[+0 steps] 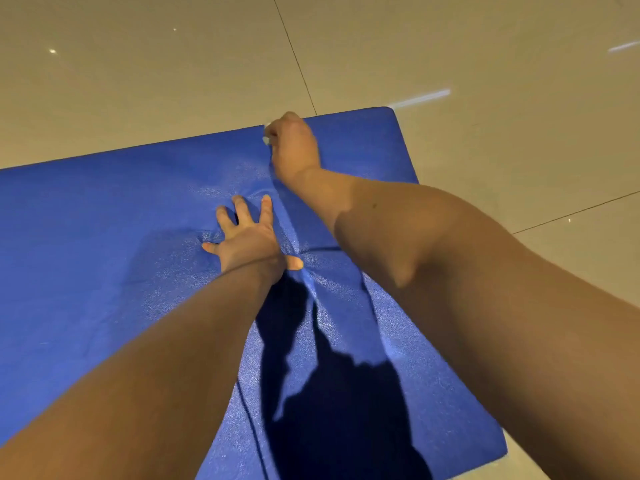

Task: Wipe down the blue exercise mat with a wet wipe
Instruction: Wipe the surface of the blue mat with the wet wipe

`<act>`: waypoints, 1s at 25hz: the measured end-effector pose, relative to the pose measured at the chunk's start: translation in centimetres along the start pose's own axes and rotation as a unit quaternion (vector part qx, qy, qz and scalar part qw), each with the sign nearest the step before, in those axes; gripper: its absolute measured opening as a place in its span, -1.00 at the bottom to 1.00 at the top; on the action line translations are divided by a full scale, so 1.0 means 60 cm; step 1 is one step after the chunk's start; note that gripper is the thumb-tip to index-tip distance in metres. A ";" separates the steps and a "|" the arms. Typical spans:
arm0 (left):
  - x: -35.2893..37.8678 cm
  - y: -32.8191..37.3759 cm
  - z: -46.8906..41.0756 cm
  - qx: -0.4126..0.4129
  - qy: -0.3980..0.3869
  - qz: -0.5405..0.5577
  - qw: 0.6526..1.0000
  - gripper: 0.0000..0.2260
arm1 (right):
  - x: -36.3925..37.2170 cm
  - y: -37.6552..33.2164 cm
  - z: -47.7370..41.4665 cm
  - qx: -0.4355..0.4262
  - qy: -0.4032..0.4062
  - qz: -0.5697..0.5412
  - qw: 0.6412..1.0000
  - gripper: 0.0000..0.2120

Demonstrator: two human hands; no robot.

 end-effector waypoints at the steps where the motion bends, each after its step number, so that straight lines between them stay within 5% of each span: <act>1: 0.000 -0.001 0.000 0.002 -0.002 0.000 1.000 0.16 | 0.007 -0.005 -0.001 -0.026 -0.009 0.019 0.999 -0.83; 3: 0.000 -0.002 0.000 0.002 -0.001 -0.002 1.000 0.18 | -0.024 0.034 -0.009 -0.019 0.006 0.034 0.999 -0.79; 8: 0.005 -0.003 -0.003 0.008 0.003 -0.005 1.000 0.19 | -0.159 0.224 -0.010 0.155 0.106 0.036 0.982 -0.72; 13: 0.003 -0.002 -0.001 0.011 0.009 -0.014 1.000 0.19 | -0.179 0.240 -0.006 0.217 0.145 -0.004 0.965 -0.71; 21: 0.003 -0.004 -0.002 0.010 0.011 -0.004 1.000 0.20 | 0.017 -0.022 0.002 0.013 0.017 0.022 1.000 -0.81; 25: 0.002 -0.009 -0.002 0.014 0.003 0.004 1.000 0.19 | -0.019 0.016 -0.007 0.000 0.009 0.038 0.999 -0.81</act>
Point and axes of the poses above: each hand's wrist, its own z-axis away from the middle knuckle, its own x-axis out of the palm, y = z × x, the point moved 4 cm from there along -z, towards the middle knuckle, and after that the axes turned 9 degrees about -y, right-handed, at the moved point
